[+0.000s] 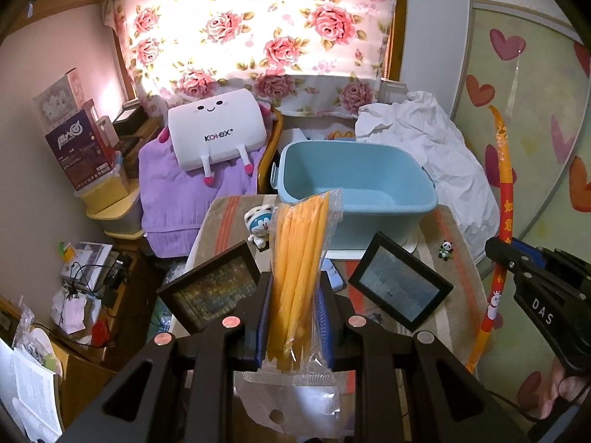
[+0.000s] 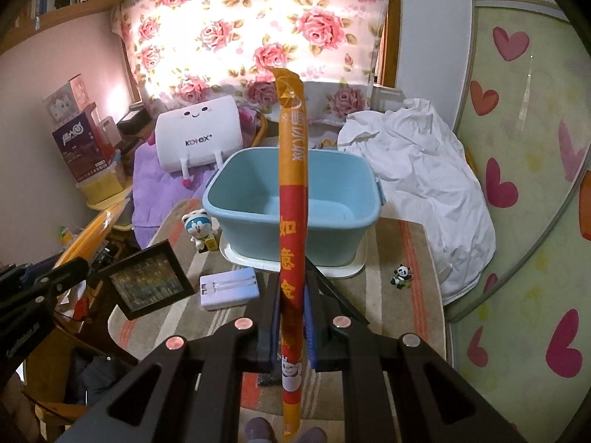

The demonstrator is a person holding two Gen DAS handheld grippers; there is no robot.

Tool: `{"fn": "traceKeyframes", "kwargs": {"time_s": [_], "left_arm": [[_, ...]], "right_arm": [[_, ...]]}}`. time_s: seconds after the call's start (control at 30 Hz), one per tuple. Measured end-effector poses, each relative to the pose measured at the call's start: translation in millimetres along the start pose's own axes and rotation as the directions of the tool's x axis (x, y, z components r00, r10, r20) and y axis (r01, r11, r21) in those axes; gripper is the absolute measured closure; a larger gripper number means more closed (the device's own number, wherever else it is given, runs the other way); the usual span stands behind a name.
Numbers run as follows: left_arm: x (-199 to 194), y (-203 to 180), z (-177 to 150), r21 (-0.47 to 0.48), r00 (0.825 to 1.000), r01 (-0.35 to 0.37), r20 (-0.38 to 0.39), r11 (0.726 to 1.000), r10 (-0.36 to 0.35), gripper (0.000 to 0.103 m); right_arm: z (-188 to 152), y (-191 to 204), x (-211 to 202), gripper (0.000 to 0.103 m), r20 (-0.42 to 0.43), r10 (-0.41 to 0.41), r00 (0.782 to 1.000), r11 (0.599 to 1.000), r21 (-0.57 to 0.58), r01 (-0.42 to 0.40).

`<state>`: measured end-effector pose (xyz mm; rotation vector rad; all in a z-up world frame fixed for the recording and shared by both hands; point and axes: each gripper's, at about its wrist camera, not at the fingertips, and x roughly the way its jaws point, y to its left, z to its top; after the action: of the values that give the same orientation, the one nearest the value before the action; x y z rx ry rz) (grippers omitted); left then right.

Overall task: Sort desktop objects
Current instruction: 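Lift the straw bag with the left tool while the right tool lifts the stick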

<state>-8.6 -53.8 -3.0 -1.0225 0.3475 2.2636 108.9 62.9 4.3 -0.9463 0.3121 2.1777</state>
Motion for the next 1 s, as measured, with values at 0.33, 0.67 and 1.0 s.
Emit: {"fn": "traceKeyframes", "kwargs": {"time_s": [0.33, 0.67, 1.0], "left_arm": [[0.2, -17.2, 10.3, 0.022, 1.0, 0.021, 0.006, 1.0, -0.021, 0.08], [14.0, -53.1, 26.5, 0.067, 0.999, 0.052, 0.01, 0.996, -0.053, 0.08], [27.6, -100.5, 42.8, 0.1, 0.998, 0.062, 0.009, 0.993, -0.064, 0.08]], "right_arm": [[5.4, -18.7, -16.1, 0.092, 0.028, -0.016, 0.999, 1.0, 0.015, 0.015], [8.5, -57.3, -19.8, 0.092, 0.035, -0.052, 0.998, 0.997, 0.052, 0.05], [13.9, -97.8, -9.0, 0.092, 0.044, -0.033, 0.999, 0.999, 0.045, 0.031]]}}
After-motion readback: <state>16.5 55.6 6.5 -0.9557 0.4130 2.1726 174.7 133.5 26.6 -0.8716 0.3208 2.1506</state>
